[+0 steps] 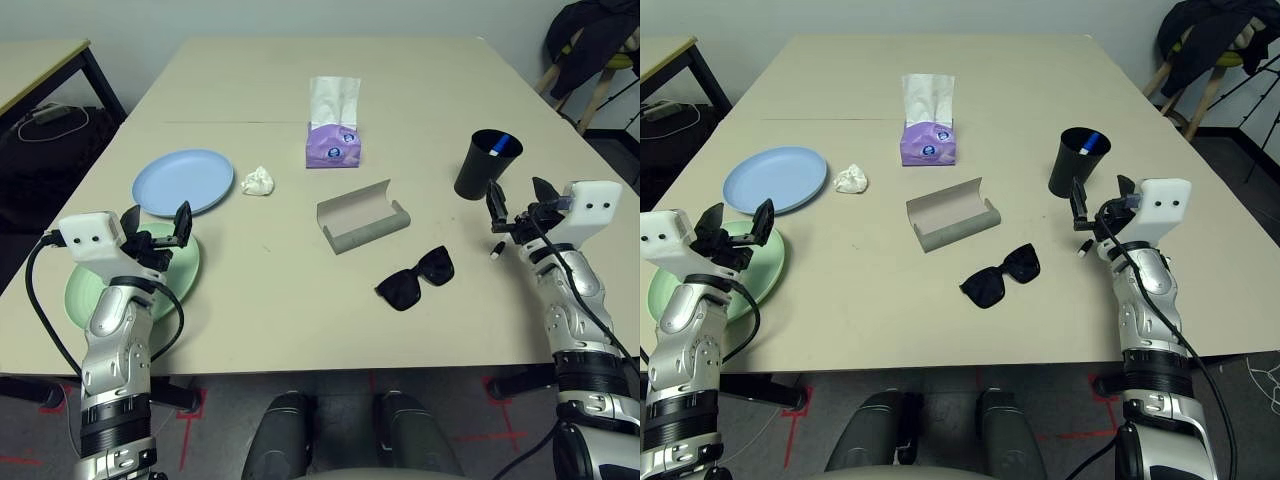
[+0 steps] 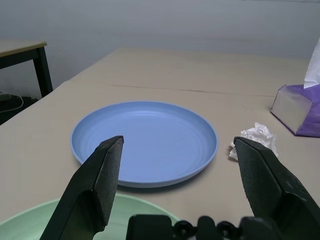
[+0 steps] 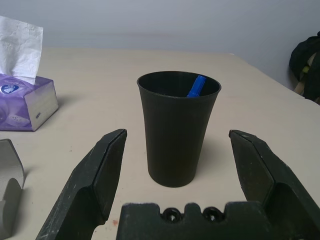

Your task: Organize and tidy the items on the table.

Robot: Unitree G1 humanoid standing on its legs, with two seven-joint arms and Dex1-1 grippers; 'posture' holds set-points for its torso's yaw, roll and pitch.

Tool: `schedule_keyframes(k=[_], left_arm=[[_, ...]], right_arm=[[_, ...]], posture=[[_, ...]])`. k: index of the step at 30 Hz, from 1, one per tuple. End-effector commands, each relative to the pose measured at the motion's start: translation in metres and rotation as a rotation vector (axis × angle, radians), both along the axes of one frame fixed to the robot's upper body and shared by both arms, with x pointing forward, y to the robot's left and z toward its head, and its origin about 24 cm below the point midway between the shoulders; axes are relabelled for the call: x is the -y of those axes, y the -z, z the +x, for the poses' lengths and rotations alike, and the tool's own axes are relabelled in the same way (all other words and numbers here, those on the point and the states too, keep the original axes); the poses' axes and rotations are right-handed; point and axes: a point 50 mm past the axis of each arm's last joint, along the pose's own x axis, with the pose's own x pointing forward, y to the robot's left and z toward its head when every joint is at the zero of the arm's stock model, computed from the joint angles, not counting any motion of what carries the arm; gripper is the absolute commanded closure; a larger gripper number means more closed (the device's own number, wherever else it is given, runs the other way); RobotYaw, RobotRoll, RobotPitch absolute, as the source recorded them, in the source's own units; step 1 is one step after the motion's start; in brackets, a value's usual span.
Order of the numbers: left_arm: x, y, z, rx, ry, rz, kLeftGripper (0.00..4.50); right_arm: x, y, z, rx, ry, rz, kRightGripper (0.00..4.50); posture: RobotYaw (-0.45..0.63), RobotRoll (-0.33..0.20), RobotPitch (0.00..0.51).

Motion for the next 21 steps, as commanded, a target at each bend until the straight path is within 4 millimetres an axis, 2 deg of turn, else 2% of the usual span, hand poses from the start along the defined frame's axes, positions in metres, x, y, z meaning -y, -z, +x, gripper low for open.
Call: schedule_keyframes(k=[1, 10, 15, 21], left_arm=[[-0.001, 0.006, 0.001, -0.038, 0.003, 0.014, 0.03], [-0.001, 0.006, 0.001, -0.037, 0.024, 0.029, 0.03], [0.002, 0.001, 0.002, -0.024, 0.053, 0.035, 0.03], [0.008, -0.003, 0.005, -0.012, 0.113, 0.012, 0.03]], right_arm=[[0.003, 0.001, -0.003, -0.014, 0.011, -0.002, 0.00], [0.001, 0.000, -0.001, -0.009, 0.002, -0.014, 0.00], [-0.003, -0.004, 0.001, 0.006, -0.070, -0.044, 0.00], [0.004, -0.012, 0.007, 0.012, -0.123, -0.018, 0.00]], posture=[[0.06, 0.000, 0.079], [0.06, 0.000, 0.079], [0.06, 0.000, 0.077], [0.07, 0.000, 0.078]])
